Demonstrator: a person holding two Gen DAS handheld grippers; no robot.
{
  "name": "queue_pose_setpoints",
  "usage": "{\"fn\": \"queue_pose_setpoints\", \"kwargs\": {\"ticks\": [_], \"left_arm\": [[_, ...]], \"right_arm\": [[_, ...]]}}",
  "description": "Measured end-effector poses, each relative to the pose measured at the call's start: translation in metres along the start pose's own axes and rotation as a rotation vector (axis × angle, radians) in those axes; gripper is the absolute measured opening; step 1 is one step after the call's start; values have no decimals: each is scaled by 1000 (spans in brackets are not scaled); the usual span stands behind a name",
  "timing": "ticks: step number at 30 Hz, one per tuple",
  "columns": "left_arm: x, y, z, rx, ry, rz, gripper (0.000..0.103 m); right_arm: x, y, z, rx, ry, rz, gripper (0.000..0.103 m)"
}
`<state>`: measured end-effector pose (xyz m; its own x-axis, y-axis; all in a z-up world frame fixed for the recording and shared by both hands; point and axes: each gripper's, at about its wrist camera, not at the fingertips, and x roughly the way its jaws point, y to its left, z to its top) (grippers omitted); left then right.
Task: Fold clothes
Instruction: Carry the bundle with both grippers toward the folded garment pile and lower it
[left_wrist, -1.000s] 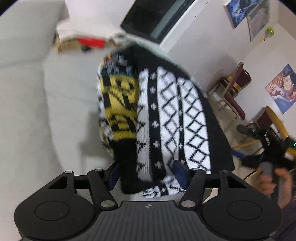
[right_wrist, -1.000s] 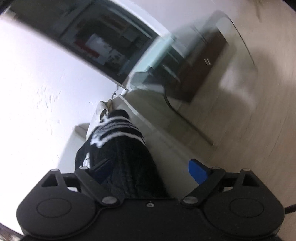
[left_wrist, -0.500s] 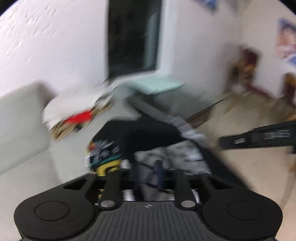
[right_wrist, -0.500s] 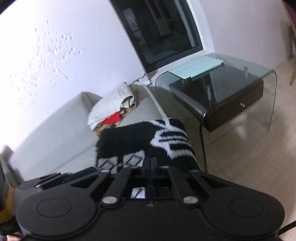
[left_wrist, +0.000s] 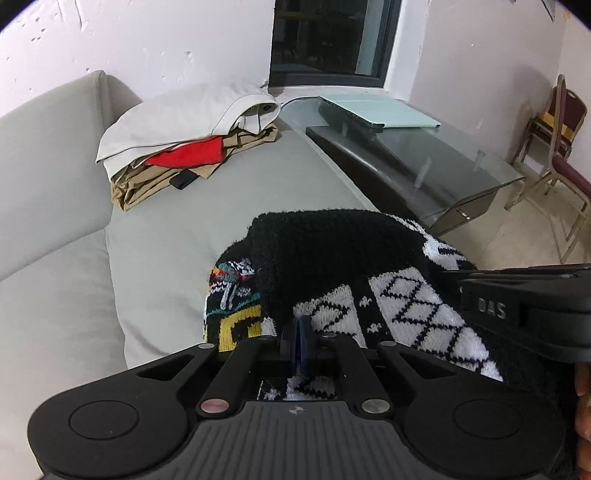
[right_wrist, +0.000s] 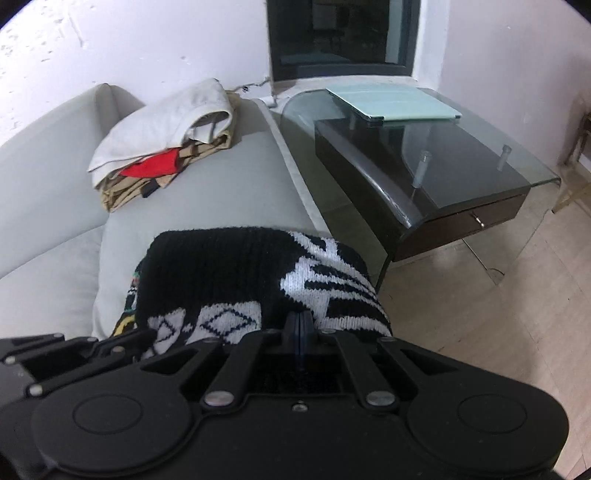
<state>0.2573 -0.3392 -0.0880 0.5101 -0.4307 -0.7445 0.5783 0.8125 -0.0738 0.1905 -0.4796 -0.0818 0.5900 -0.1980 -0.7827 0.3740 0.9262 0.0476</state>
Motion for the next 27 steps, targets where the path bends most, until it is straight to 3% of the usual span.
{"fn": "queue_pose_setpoints", "kwargs": {"ticks": [3,7,10,13,15,21,24,27], "left_arm": [[-33,-1,-3,22,-15,-27,4],[-88,-3,-20,60,-29,-7,35],[-119,-4,-40,80,-37,-2,34],[-120,-9,-64,78,7,-34,27],[-103,-14,-72,90,41,-4,24],[-44,-5,-64,22,149,23,19],[-46,-12,-53,51,158,49,18],[-72,-14,-51,40,149,59,20]], "right_arm": [[-27,-3,-4,-17,-11,41,1],[-58,-11,-21,-23,10,67,13],[-81,-16,-35,-27,25,86,22],[-105,-22,-48,-32,41,106,23],[-120,-26,-56,-35,52,119,23],[-138,-21,-53,-23,90,136,22],[-144,-18,-49,-15,110,143,22],[-150,-14,-44,-7,129,150,22]]}}
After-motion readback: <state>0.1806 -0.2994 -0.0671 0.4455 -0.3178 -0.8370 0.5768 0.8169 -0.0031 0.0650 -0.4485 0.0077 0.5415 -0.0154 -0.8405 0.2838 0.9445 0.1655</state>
